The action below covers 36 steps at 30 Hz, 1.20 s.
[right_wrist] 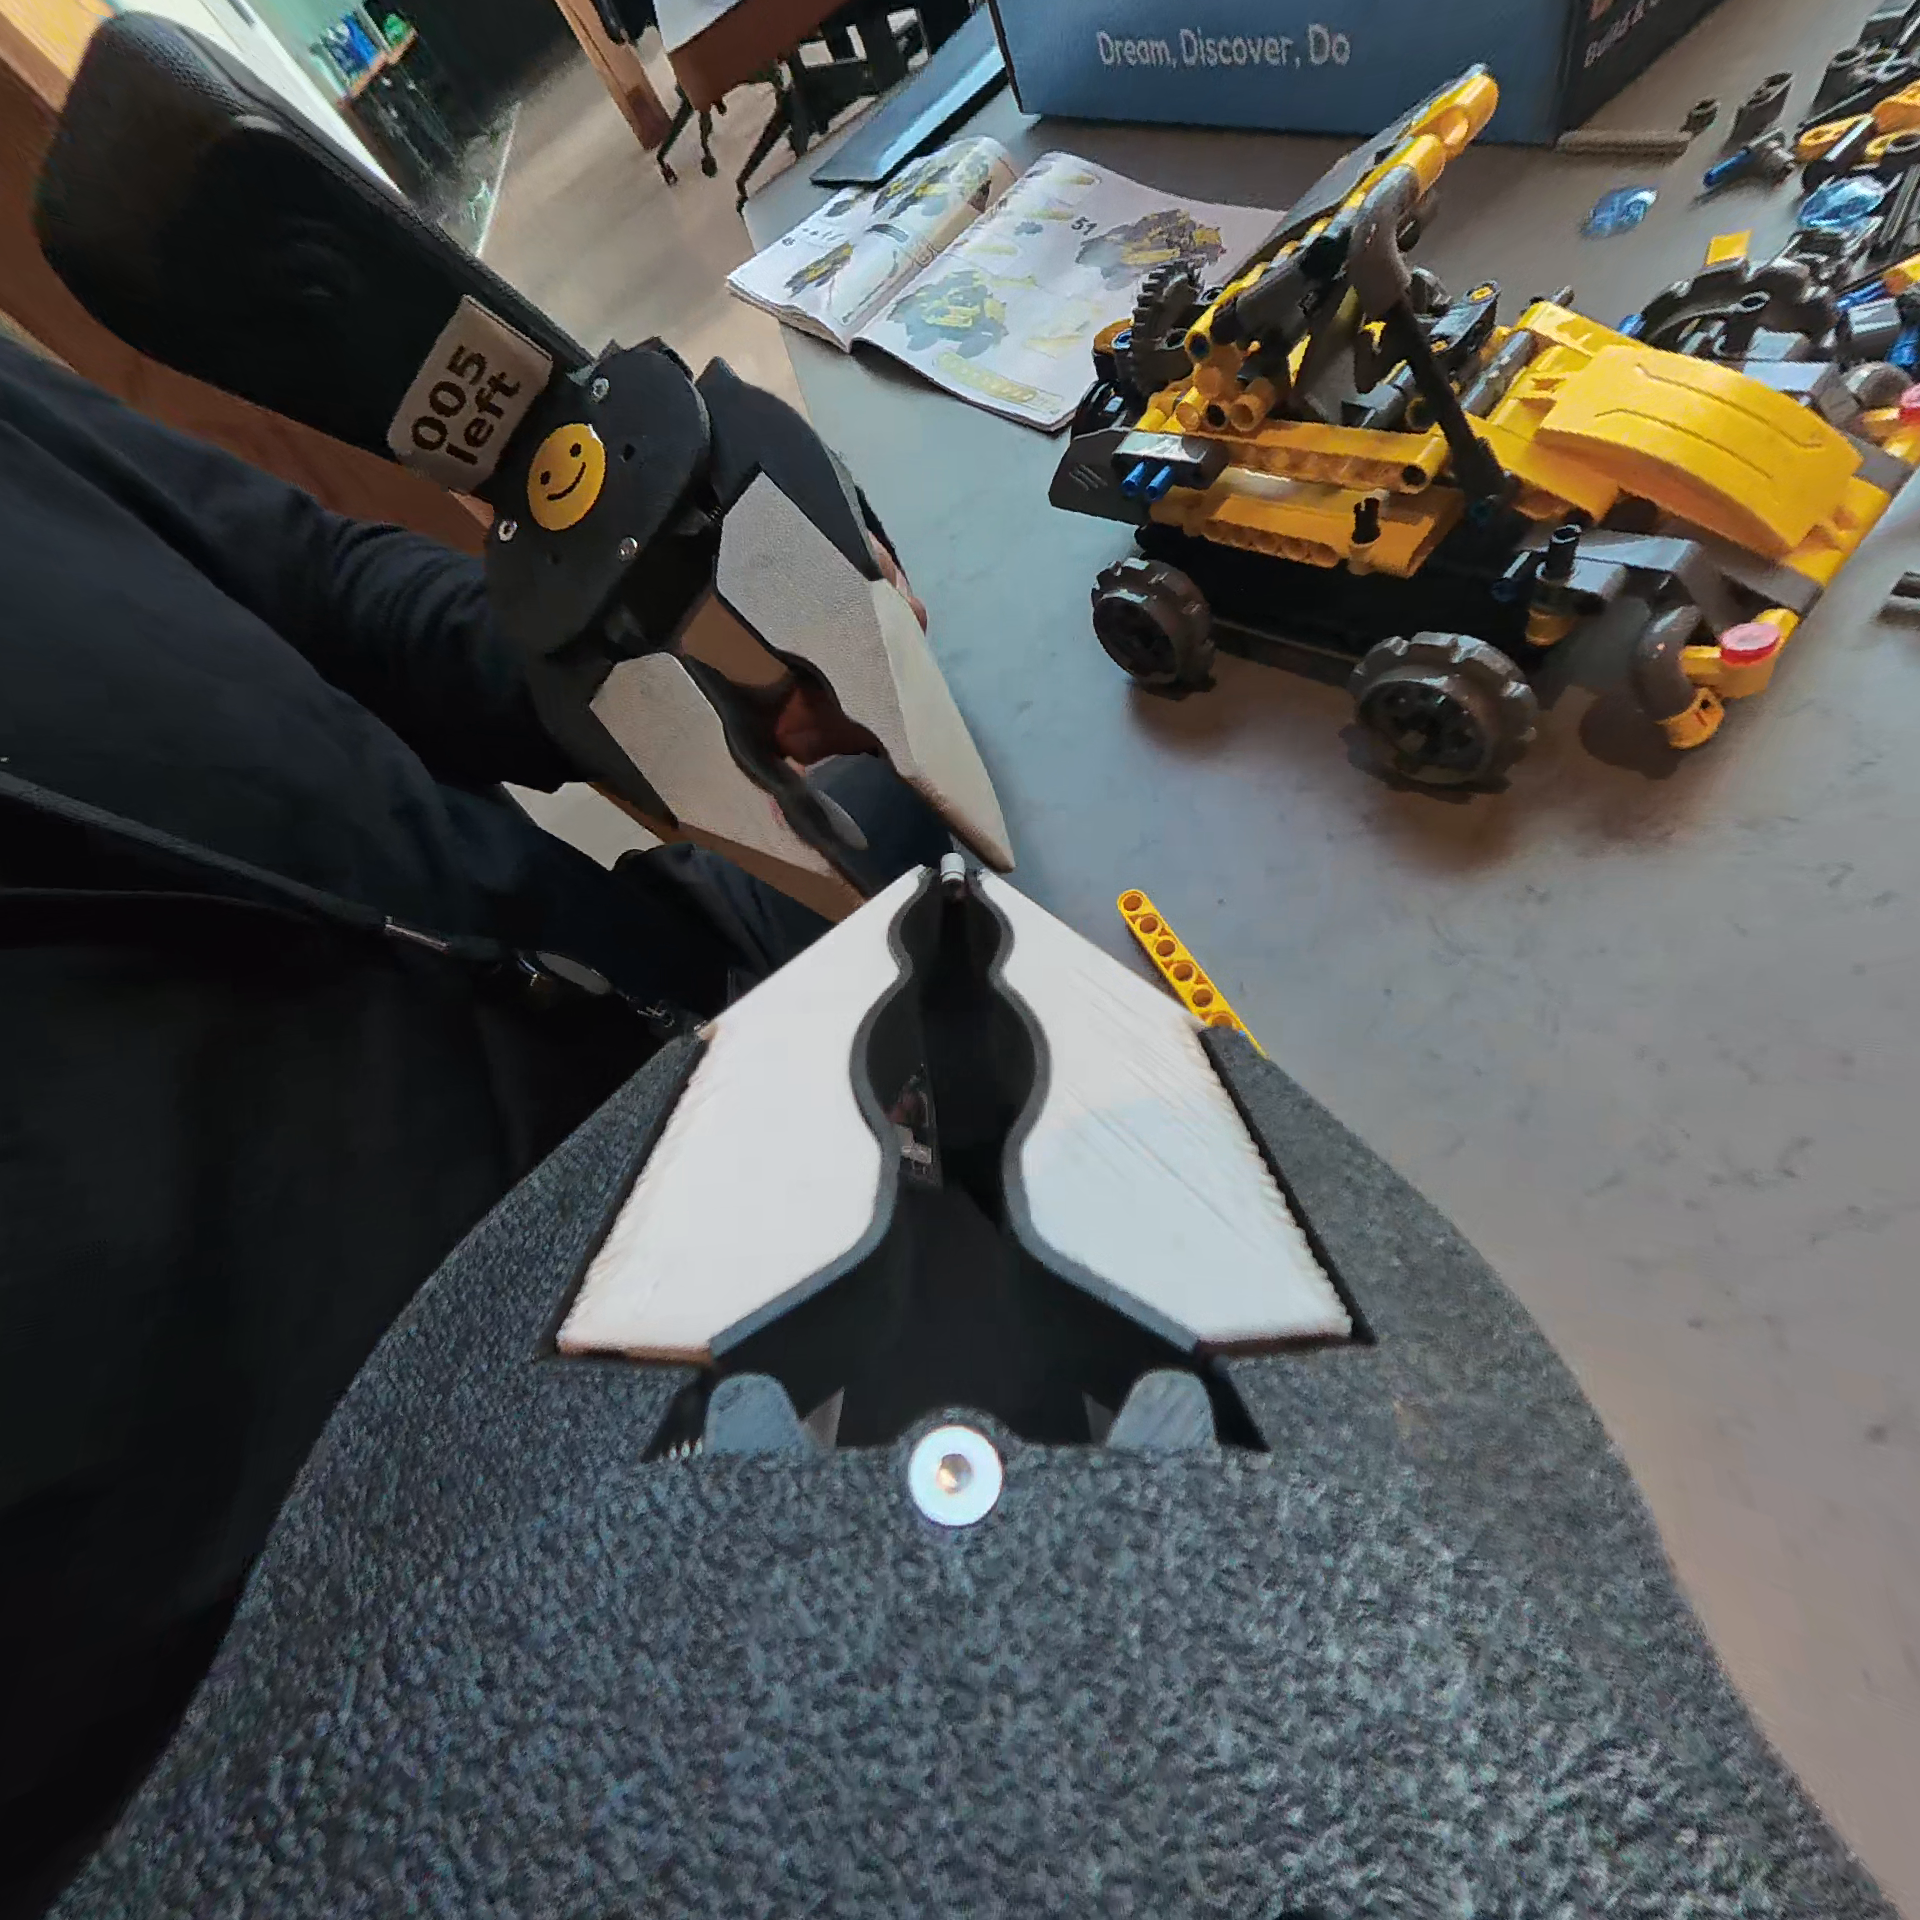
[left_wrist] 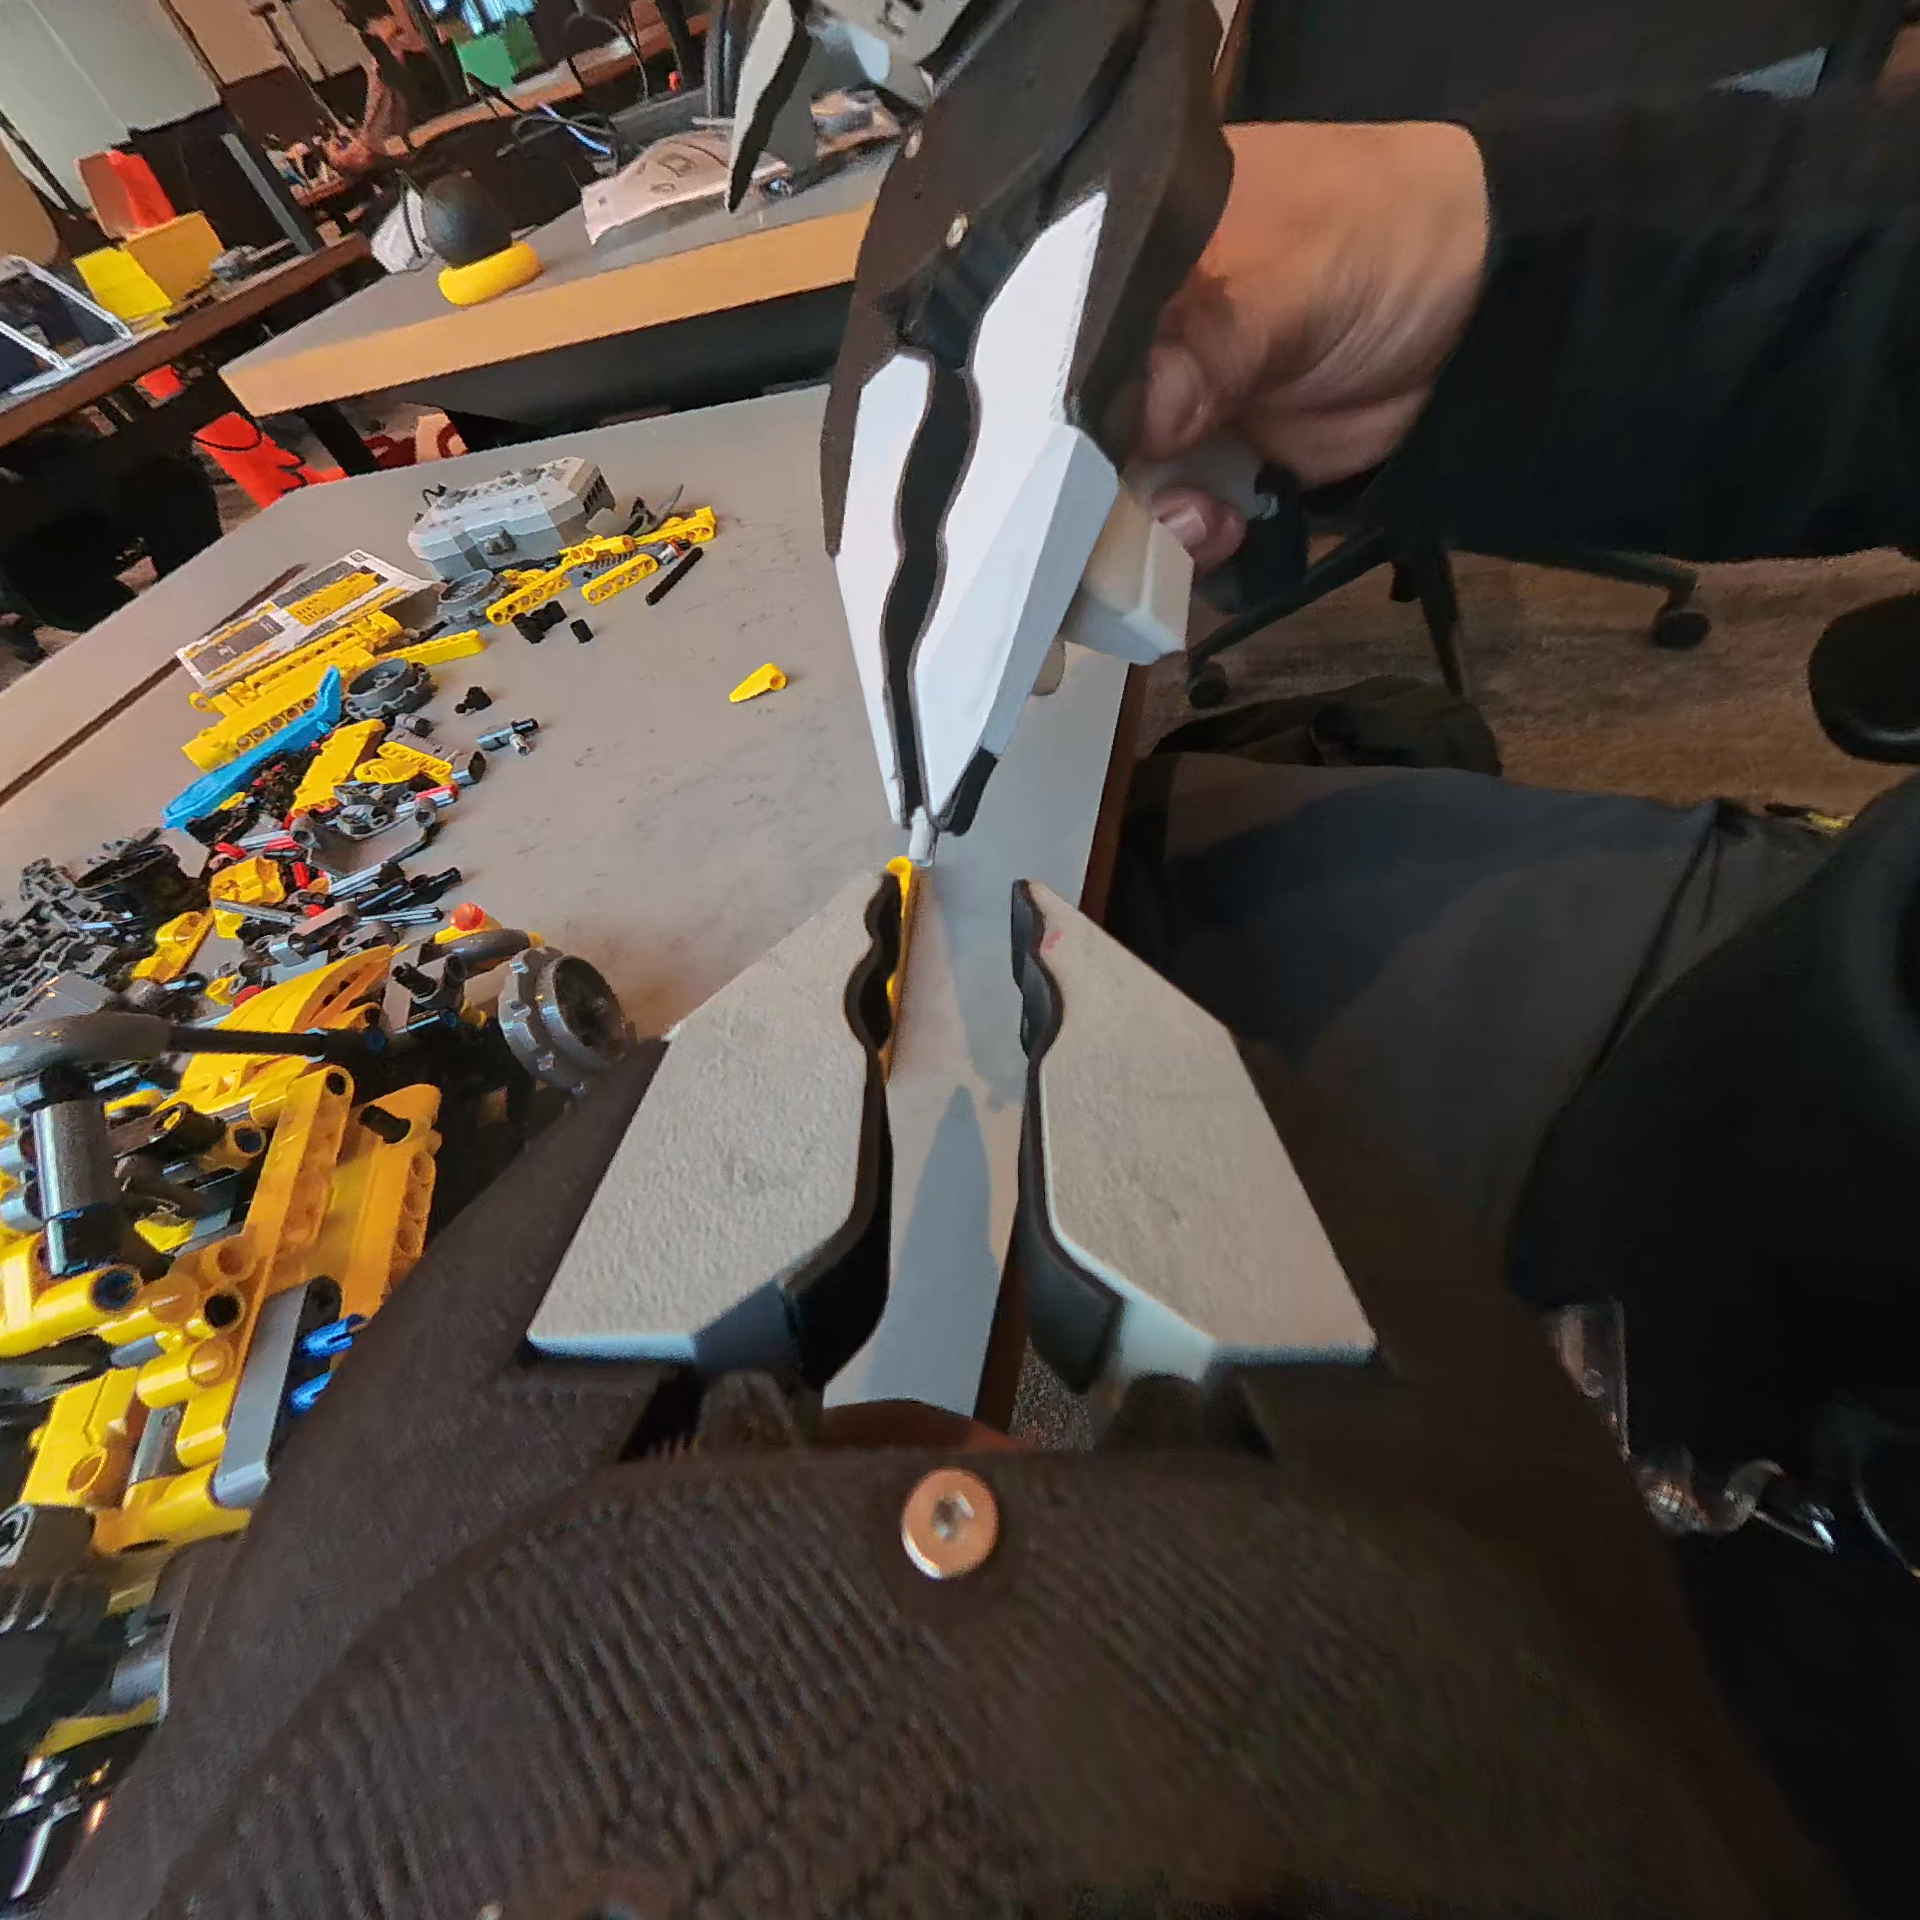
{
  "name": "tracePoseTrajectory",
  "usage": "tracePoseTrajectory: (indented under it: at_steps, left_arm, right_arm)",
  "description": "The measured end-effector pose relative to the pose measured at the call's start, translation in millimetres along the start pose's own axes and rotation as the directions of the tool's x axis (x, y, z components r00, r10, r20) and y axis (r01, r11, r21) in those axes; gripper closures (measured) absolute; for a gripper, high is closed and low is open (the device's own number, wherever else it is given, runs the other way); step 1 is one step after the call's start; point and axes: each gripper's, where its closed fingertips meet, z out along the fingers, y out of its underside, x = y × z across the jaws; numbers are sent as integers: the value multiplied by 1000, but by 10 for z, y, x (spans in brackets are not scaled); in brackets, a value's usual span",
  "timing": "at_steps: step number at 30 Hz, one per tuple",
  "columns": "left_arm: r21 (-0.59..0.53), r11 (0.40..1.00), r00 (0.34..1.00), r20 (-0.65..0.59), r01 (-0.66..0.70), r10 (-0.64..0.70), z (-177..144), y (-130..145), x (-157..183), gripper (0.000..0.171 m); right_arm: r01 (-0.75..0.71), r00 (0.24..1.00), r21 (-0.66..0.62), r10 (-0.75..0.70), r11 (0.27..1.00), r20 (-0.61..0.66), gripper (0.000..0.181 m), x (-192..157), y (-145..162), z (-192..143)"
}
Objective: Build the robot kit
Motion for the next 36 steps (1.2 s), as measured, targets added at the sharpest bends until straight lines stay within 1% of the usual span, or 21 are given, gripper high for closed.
tracePoseTrajectory:
  at_steps: [2,5,7,9,12,16,20,24,29,36]
  left_arm:
    - [-22,1000,1000,2,-14,14,20,25,12,152]
    - [-13,999,999,4,-37,37,19,5,26,153]
    - [-11,999,999,5,-40,40,17,-1,22,155]
    - [-35,997,998,21,-66,66,23,27,3,155]
    - [-81,984,984,61,-161,167,36,62,4,157]
    - [-86,971,966,118,-222,231,32,13,-9,160]
    - [-88,968,956,159,-237,248,20,-3,-57,162]
    - [-89,974,960,174,-208,220,4,8,-108,160]
    - [-80,971,955,179,-224,235,-10,-30,-108,161]
    - [-75,963,943,193,-260,270,-19,-77,-89,163]
  right_arm:
    - [17,1000,4,-17,1000,16,177,-55,-23,2]
    - [72,997,-19,-72,997,3,177,-95,-29,-6]
    - [81,997,-30,-81,996,-2,177,-99,-28,-13]
    - [61,998,-25,-61,998,13,177,-119,-39,-15]
    - [22,999,-1,-22,1000,35,177,-135,-63,0]
    - [-24,998,16,23,1000,52,177,-120,-65,16]
    - [-71,995,33,68,997,73,176,-121,-71,11]
    - [-127,988,48,123,991,92,176,-84,-68,-1]
    - [-240,961,96,223,966,162,177,-63,-119,-43]
    - [-284,948,83,267,955,171,177,-34,-53,-26]
